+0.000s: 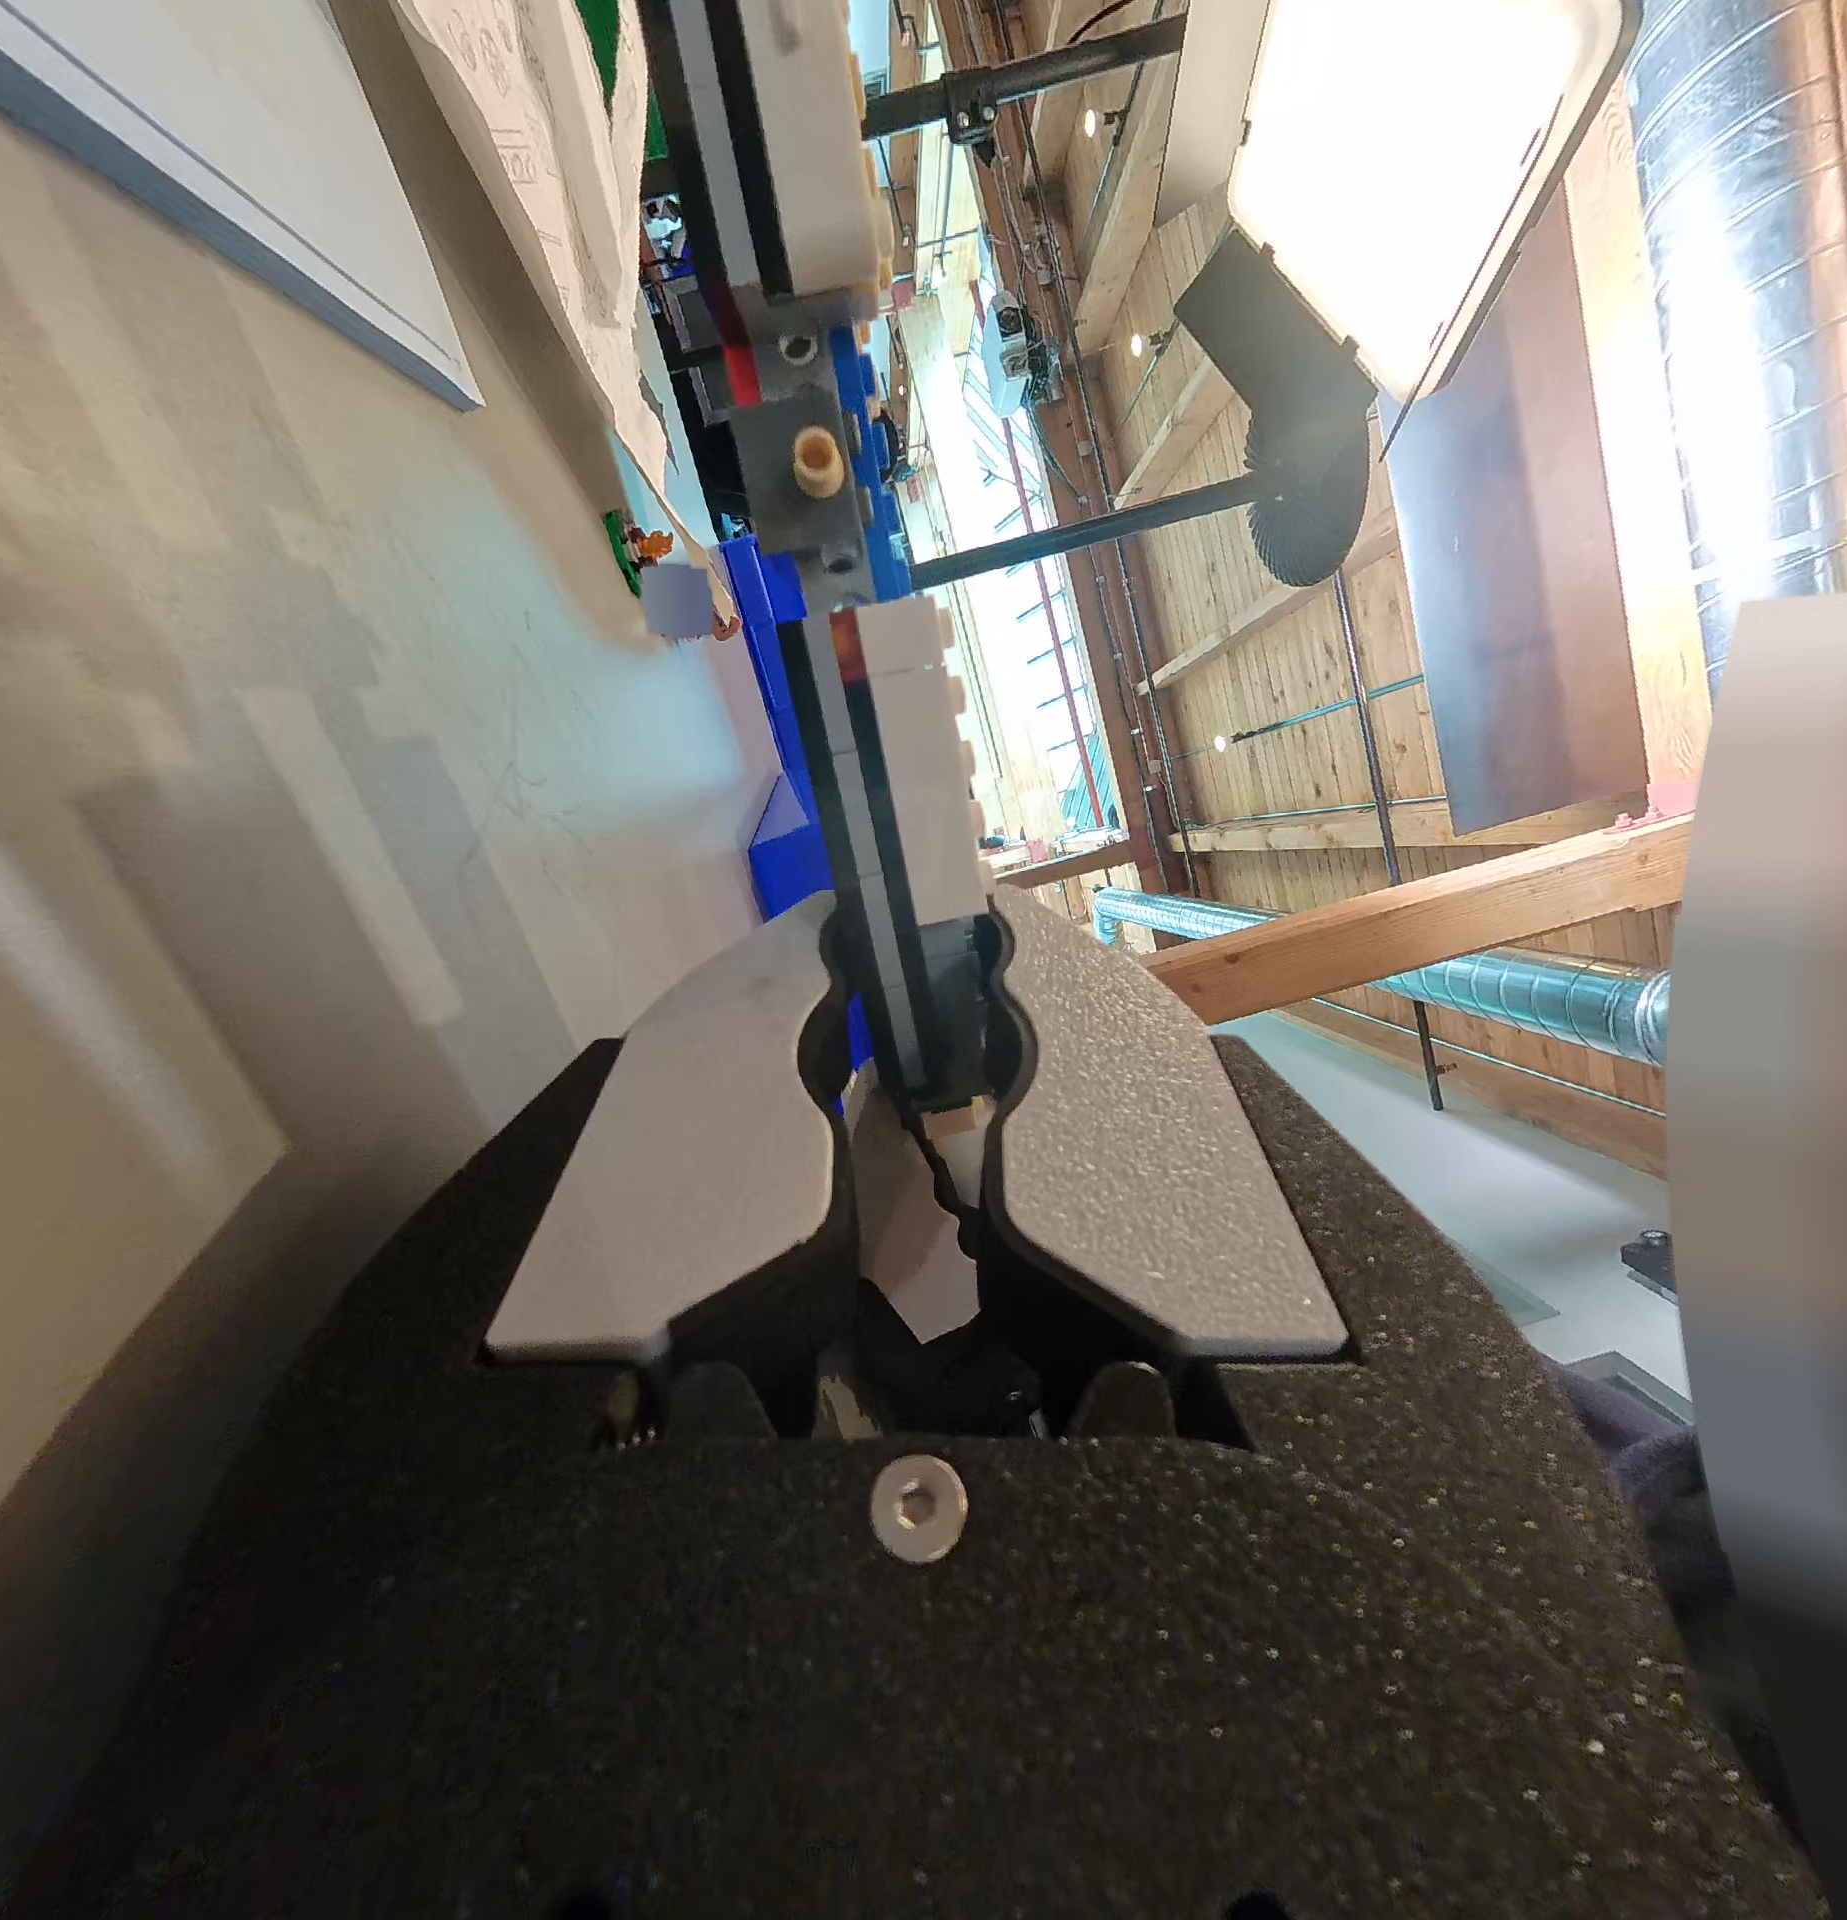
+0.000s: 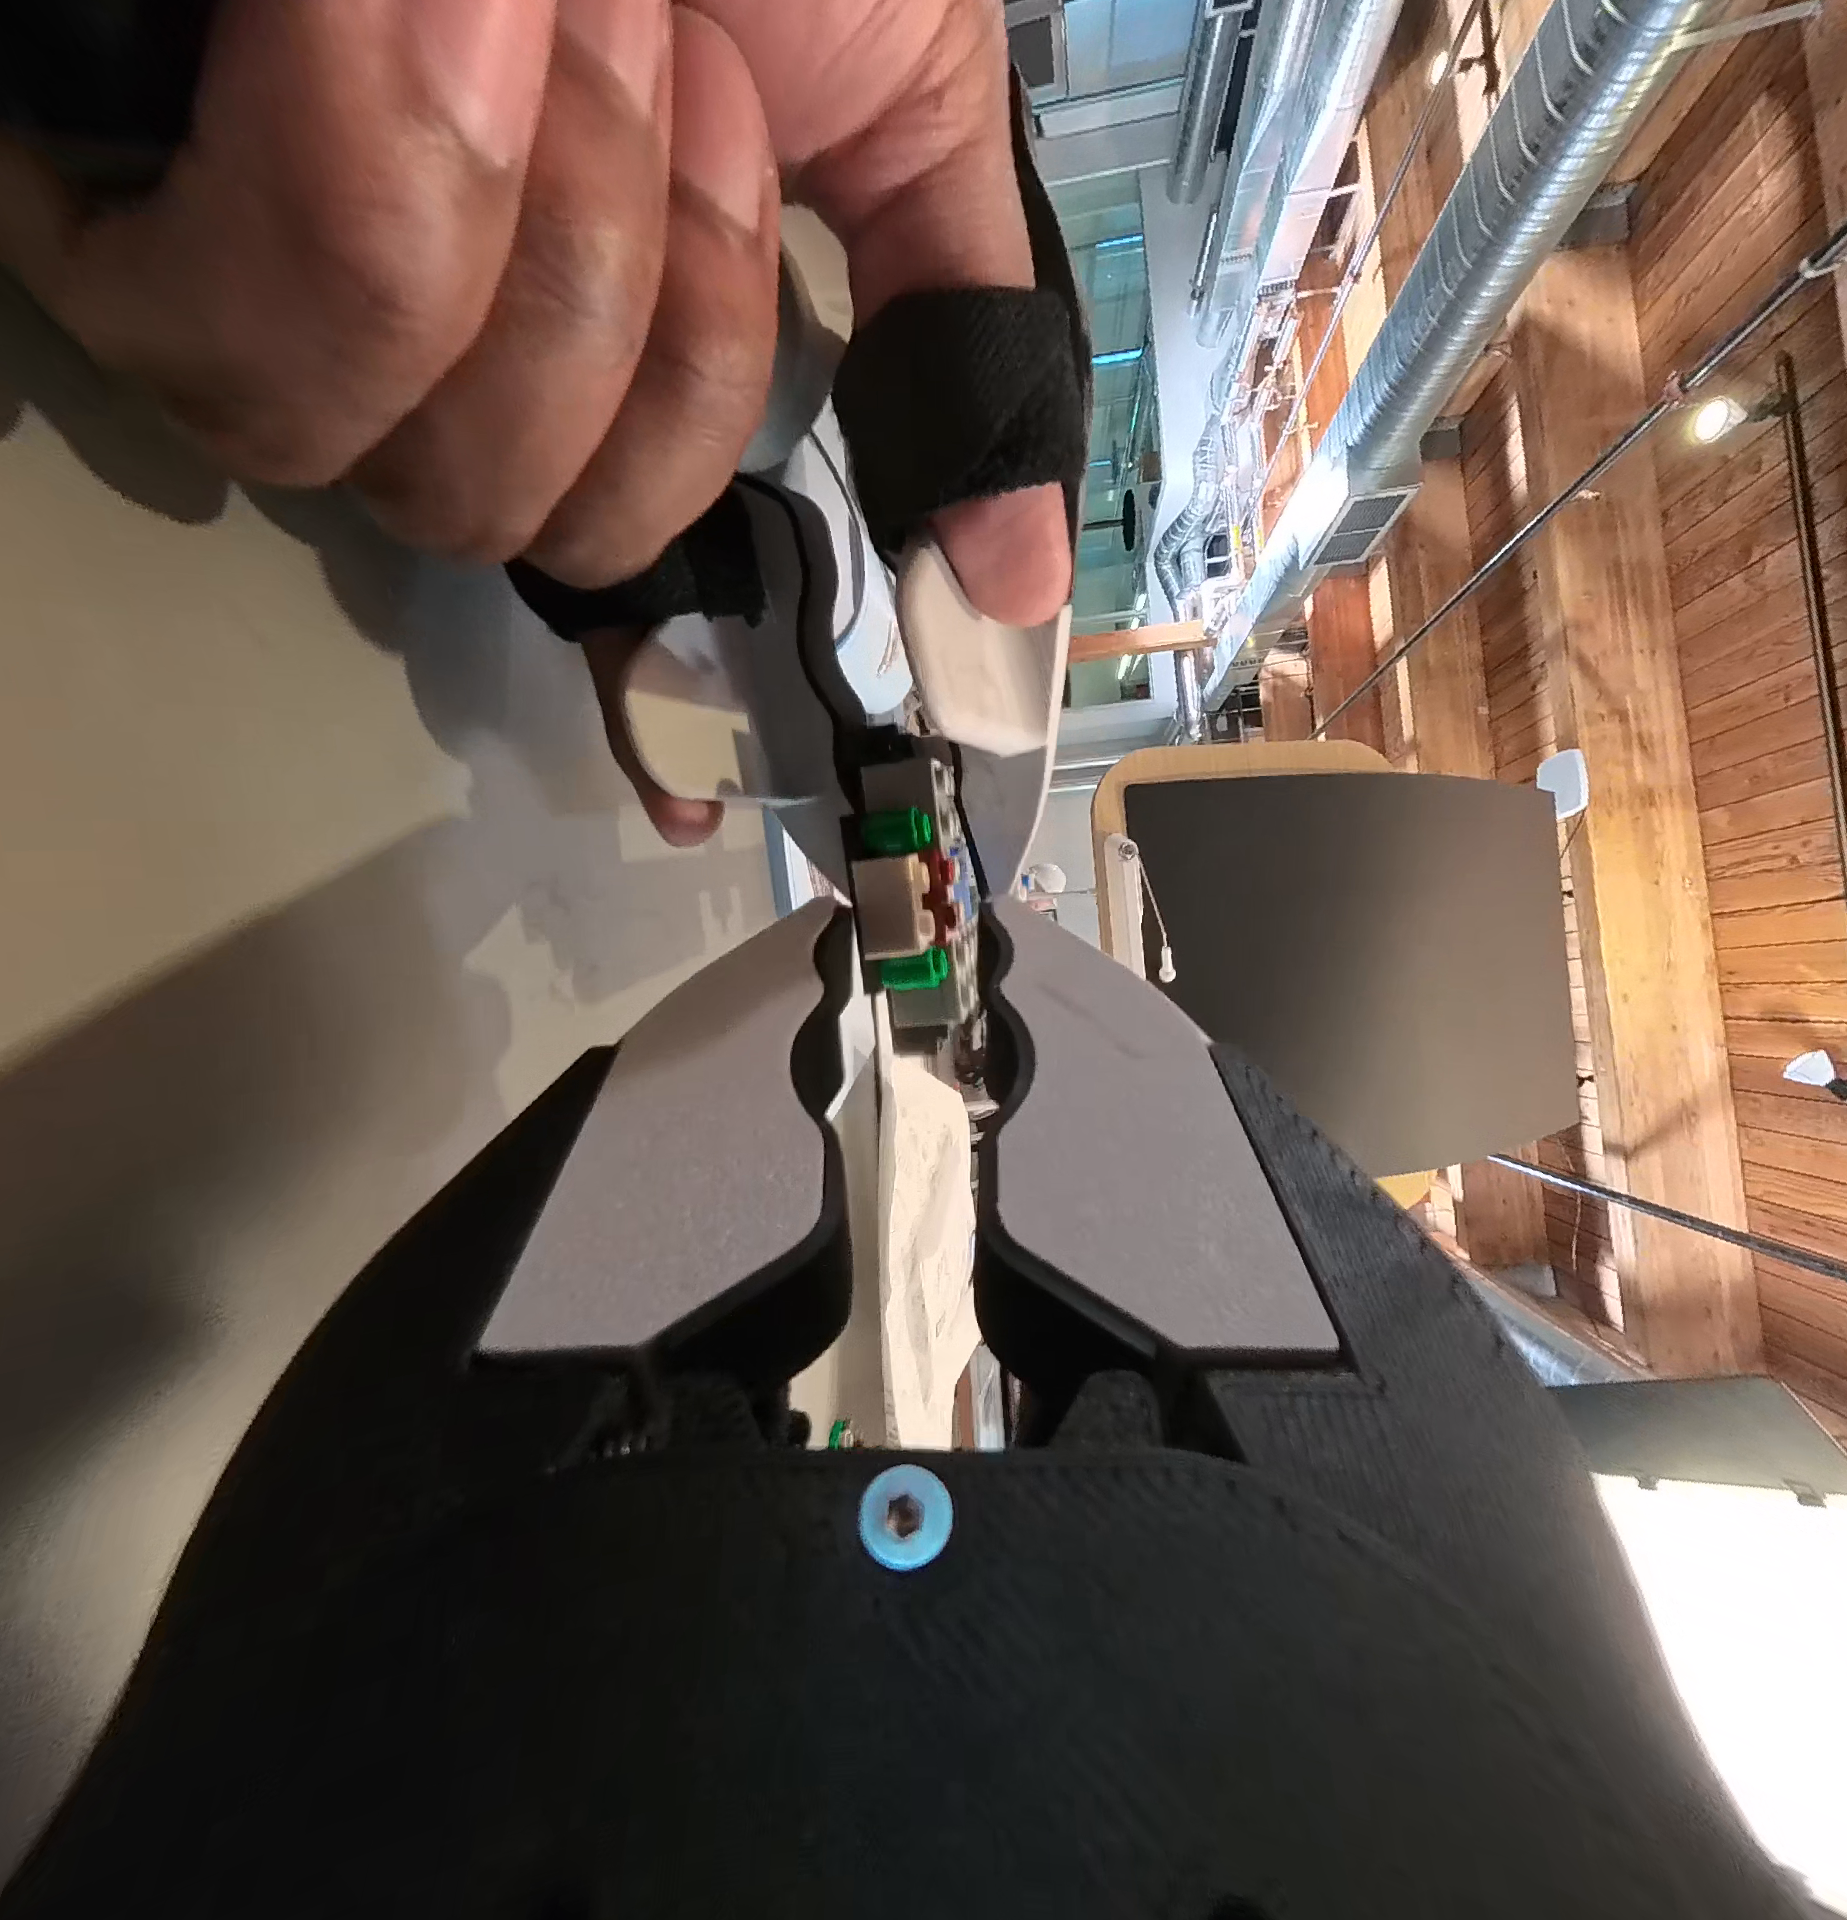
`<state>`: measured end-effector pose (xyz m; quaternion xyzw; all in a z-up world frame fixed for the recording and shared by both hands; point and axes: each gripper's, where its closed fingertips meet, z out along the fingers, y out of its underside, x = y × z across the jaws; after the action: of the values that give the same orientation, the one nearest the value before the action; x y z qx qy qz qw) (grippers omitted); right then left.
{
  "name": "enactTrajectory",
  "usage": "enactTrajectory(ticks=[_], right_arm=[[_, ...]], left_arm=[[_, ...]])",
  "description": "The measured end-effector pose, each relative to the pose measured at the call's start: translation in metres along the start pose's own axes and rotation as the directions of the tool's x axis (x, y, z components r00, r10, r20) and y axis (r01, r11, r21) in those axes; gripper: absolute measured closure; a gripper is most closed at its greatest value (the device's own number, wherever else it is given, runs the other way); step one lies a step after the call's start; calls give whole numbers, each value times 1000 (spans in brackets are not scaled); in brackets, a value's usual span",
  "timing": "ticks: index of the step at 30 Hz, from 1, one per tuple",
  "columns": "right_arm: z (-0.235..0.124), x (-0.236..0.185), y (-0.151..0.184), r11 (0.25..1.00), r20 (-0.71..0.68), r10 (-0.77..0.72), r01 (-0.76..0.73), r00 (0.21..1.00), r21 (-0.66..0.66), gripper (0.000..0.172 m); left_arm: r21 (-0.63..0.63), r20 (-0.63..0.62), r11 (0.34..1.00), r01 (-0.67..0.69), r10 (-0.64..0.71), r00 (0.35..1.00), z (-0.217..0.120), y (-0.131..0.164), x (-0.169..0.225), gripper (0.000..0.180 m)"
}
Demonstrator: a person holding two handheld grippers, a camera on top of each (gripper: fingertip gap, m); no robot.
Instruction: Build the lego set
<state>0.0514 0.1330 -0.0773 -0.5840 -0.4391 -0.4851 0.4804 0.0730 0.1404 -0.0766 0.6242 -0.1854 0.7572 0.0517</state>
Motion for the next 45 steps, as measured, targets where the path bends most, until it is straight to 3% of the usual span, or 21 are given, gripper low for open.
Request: enactTrajectory(ticks=[11,16,21,25,31,35,40,42,45], right_arm=[[-5,-2,1,1000,28,23,-23,999,-3,150],[-27,-11,7,998,116,66,-67,991,2,140],[-55,-13,10,988,164,141,-149,976,36,141],[-67,-12,21,979,170,199,-204,965,14,141],[-73,-17,28,970,195,238,-243,952,5,142],[-75,-19,25,964,212,258,-267,942,12,142],[-74,-19,31,955,219,290,-295,932,-10,142],[-72,-18,35,949,216,311,-314,926,-23,142],[-66,-16,44,932,218,362,-359,906,-56,142]], left_arm=[[-30,19,1000,-5,5,1000,2,5,-1,160],[-115,169,993,-14,34,985,1,21,-17,159],[-241,313,969,-56,133,941,-3,45,-30,159],[-332,344,940,-71,191,919,-4,62,-30,158],[-459,430,847,-268,476,768,-14,66,-35,153],[-525,451,782,-334,589,671,-23,69,-38,146],[-650,436,661,-375,728,529,-40,69,-42,122],[-686,412,617,-385,766,494,-48,66,-39,110],[-679,344,580,-450,793,503,-51,56,-23,103]])
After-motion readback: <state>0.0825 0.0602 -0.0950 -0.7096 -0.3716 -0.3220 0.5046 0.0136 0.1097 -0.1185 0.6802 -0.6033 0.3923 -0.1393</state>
